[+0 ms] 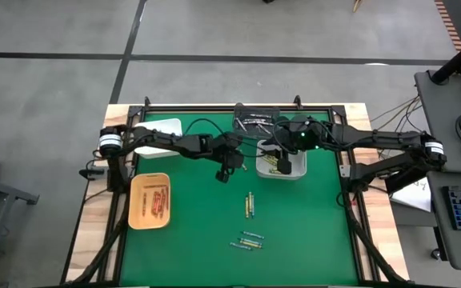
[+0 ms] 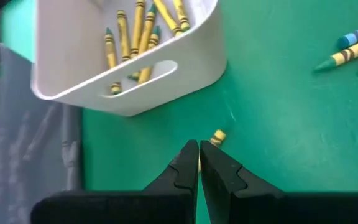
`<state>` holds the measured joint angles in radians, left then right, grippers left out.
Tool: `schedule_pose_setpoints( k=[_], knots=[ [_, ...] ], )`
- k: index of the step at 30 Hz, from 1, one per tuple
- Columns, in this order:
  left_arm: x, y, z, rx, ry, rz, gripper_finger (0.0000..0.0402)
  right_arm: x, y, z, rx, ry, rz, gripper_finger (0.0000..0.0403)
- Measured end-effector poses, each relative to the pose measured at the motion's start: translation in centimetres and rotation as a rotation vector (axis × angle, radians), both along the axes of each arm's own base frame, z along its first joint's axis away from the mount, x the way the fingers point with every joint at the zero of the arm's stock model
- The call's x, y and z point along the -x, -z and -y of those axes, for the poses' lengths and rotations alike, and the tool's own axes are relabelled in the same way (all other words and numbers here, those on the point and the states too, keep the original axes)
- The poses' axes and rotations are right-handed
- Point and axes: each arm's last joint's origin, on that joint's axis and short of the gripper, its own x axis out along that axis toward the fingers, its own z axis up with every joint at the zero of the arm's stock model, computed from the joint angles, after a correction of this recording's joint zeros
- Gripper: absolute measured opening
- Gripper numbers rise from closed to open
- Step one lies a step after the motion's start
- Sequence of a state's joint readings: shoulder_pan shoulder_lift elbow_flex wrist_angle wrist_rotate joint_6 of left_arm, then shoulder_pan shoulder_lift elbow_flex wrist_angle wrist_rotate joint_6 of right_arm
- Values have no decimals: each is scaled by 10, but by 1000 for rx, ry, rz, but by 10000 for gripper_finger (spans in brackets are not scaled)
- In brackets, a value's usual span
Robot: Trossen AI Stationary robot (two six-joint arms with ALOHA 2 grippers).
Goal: Sort crayons
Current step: Put the green crayon into the gray bin
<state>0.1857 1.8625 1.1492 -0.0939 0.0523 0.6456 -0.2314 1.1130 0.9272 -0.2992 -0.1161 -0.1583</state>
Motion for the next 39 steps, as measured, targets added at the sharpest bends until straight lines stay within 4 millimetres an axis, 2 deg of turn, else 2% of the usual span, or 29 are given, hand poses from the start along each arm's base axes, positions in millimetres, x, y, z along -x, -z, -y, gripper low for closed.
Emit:
schedule_pose_setpoints(
  k=[8,19,23,26,33,39],
  knots=[
    [-8,23,-6,8,10,-6,9,0,0,0,0,0,0,136],
    [-5,27,-17,2,-10,-23,112,0,0,0,1,1,1,137],
    [-5,36,-24,32,-5,-39,127,0,0,0,0,1,0,137],
    [-6,48,-27,43,-7,-62,126,0,0,0,-5,5,-1,137],
    [-6,52,-29,19,-8,-71,108,0,0,0,-7,5,-1,137],
    [-5,54,-29,24,-7,-85,51,0,1,0,-64,40,3,137]
  ],
)
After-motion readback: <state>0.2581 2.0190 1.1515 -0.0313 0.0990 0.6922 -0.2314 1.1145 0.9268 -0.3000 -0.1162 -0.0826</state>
